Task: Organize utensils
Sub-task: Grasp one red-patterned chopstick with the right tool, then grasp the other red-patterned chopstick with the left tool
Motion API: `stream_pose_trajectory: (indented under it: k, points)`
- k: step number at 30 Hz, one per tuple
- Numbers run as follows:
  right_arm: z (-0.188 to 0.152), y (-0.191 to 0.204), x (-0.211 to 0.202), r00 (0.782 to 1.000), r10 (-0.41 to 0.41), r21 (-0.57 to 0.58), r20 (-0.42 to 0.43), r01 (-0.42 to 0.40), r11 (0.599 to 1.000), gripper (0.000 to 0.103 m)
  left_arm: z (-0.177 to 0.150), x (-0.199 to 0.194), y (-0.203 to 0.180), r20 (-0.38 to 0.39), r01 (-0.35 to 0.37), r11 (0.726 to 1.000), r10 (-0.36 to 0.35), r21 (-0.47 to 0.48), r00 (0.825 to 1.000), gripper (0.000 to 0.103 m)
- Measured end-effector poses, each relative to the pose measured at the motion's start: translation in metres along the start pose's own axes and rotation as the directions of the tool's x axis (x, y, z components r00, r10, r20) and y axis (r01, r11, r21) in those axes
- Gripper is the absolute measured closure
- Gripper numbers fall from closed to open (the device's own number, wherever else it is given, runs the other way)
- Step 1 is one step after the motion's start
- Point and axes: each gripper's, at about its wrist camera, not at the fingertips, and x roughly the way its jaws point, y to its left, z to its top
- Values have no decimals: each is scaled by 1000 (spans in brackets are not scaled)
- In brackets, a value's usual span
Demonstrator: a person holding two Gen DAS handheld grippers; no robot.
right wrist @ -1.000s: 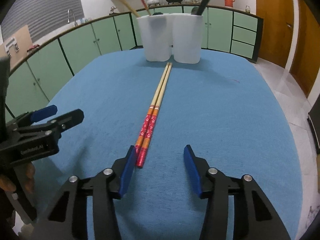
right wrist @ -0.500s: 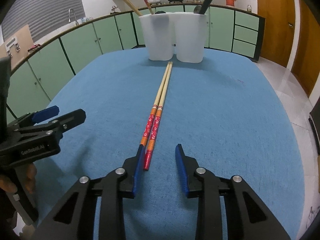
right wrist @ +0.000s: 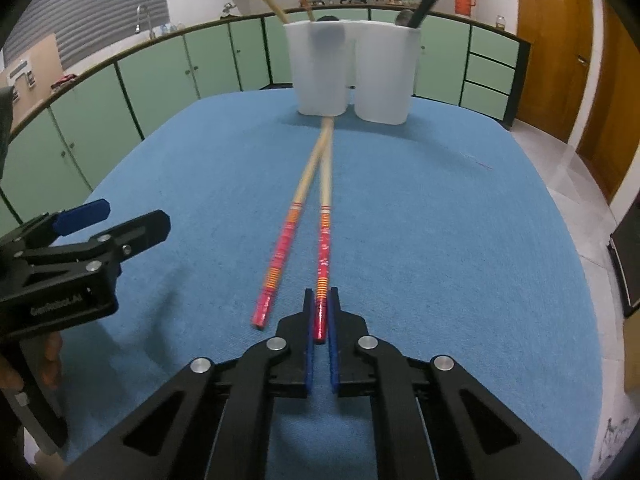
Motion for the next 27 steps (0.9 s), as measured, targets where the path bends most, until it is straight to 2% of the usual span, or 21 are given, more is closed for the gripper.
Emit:
stream_pose_trajectory:
  k: [10,15,18,21,24,26,27]
  points:
    - [-13,-57,-14,999,-43,163,16,40,986,98,-2,2,-43,-15,92,995,-91,48,996,10]
    - [-14,-71,-17,998,-47,192,29,41,981,98,-3,10,-64,-42,117,990,-114,77,993,12]
    - [-15,-73,-16,999,-39,202,31,32,979,98,-4,19,-73,-82,127,988,-120,90,989,34]
    - [-16,-72,-17,999,-31,203,35,23,979,98,-5,27,-79,-122,137,987,-126,87,985,41]
    - [-16,-75,-18,999,-25,206,36,17,978,98,-6,28,-84,-125,118,987,-105,105,987,48]
    - [-16,-74,-18,999,-23,204,36,15,979,98,-6,28,-85,-123,100,988,-86,114,989,60]
    - [-16,-74,-18,999,-24,202,36,16,979,98,-6,28,-85,-123,97,989,-83,115,989,70]
